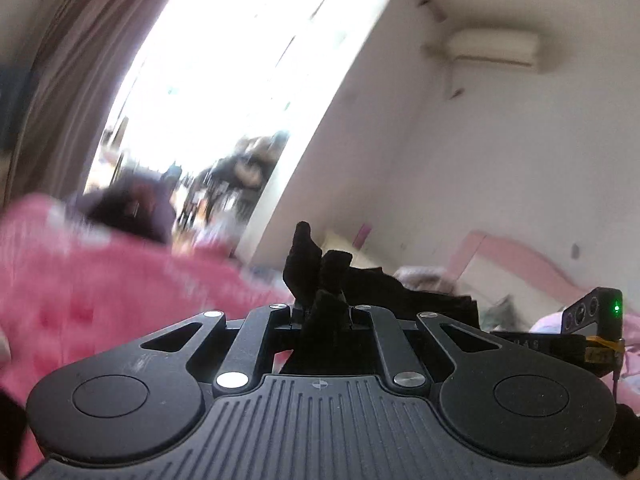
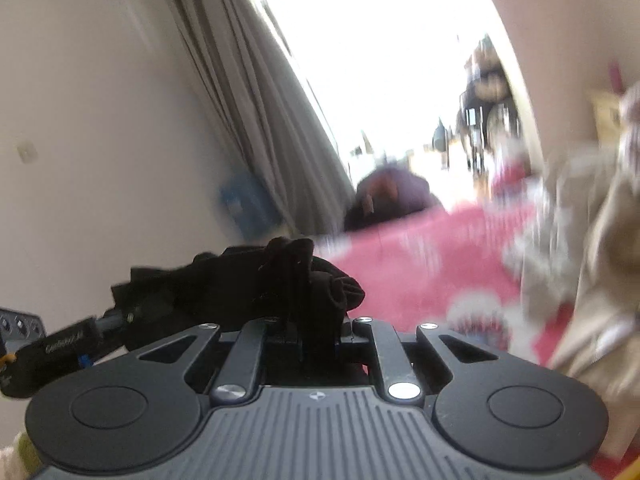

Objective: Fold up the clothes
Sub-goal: 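Lift the black shirt with both grippers and fold it over itself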

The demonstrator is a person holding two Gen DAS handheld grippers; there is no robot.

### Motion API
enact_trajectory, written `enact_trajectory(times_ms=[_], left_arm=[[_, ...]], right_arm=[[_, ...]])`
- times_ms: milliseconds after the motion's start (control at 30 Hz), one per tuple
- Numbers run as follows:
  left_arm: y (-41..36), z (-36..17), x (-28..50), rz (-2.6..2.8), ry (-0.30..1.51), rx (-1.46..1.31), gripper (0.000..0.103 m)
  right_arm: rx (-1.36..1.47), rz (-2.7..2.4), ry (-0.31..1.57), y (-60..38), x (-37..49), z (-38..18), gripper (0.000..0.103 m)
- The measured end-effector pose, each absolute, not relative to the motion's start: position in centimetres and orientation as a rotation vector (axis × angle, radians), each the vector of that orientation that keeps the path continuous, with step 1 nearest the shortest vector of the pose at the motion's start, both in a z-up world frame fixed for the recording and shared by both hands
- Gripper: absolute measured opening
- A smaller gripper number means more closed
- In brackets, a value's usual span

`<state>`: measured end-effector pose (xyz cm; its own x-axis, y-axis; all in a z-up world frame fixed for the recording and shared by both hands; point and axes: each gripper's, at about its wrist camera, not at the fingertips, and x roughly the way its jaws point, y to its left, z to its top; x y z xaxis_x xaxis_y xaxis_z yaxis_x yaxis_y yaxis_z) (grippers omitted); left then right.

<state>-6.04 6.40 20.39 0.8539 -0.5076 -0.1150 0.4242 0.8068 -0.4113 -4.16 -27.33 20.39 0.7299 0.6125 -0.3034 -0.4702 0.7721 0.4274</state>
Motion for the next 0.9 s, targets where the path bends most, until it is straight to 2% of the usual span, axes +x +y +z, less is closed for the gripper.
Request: enact_trajectory(times_ms=[333, 633, 900], left_arm=[[5.0, 33.9, -15.1, -0.493, -0.02, -0.269, 0.007], [5.9, 40.9, -23.1, -0.486, -0.125, -0.249, 0.007], [8.7, 44.8, -25.6, -0.464, -0.251, -0.217, 0.008]], right_arm=[[0.278, 0.606, 0.12, -27.4, -14.5, 33.2, 0.014], [0.259, 0.656, -0.067, -26.4, -21.8, 39.9, 0.014], [0.252, 0.725, -0.194, -23.6, -24.7, 44.8, 0.014]])
